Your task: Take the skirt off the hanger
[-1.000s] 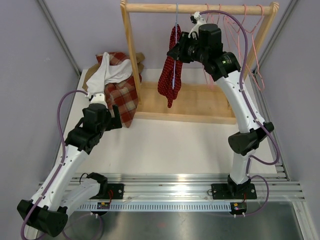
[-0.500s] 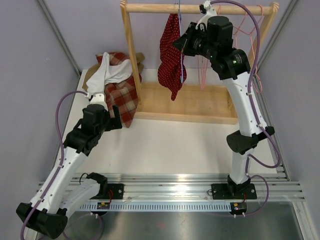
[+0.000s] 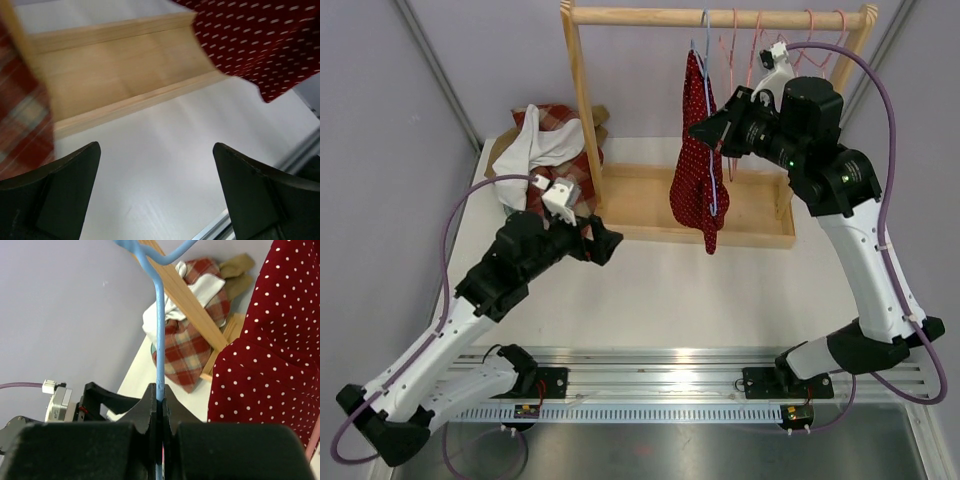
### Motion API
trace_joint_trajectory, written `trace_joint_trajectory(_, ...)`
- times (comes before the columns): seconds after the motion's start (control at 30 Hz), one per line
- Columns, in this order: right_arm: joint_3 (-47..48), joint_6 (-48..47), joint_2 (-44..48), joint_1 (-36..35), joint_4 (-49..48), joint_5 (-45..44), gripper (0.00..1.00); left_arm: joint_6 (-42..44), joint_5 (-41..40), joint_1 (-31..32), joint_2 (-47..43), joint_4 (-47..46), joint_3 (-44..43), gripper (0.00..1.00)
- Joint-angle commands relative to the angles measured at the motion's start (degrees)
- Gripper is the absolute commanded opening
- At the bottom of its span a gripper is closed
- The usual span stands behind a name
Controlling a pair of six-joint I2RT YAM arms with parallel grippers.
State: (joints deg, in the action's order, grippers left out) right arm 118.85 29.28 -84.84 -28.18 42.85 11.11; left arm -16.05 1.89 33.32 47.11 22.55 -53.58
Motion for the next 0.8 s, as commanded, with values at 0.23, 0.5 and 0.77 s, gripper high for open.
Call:
trace_joint_trajectory(0.23, -8.72, 5.79, 8.72, -0.38, -8.31, 6.29, 0.0, 1.47, 7.77, 12.29, 11.06, -31.15, -1.44, 0.99)
trace_joint_trajectory(0.5, -9.33, 8.69, 11.89, -0.38, -7.69, 8.4, 0.0, -0.64, 11.46, 13.96, 20.99, -38.7, -4.25, 0.99)
trace_joint_trajectory(0.77, -10.65, 10.54, 14.0, -0.38, -8.49, 8.93, 0.0, -0.47, 9.45, 15.55, 25.57, -39.95, -7.5, 0.0)
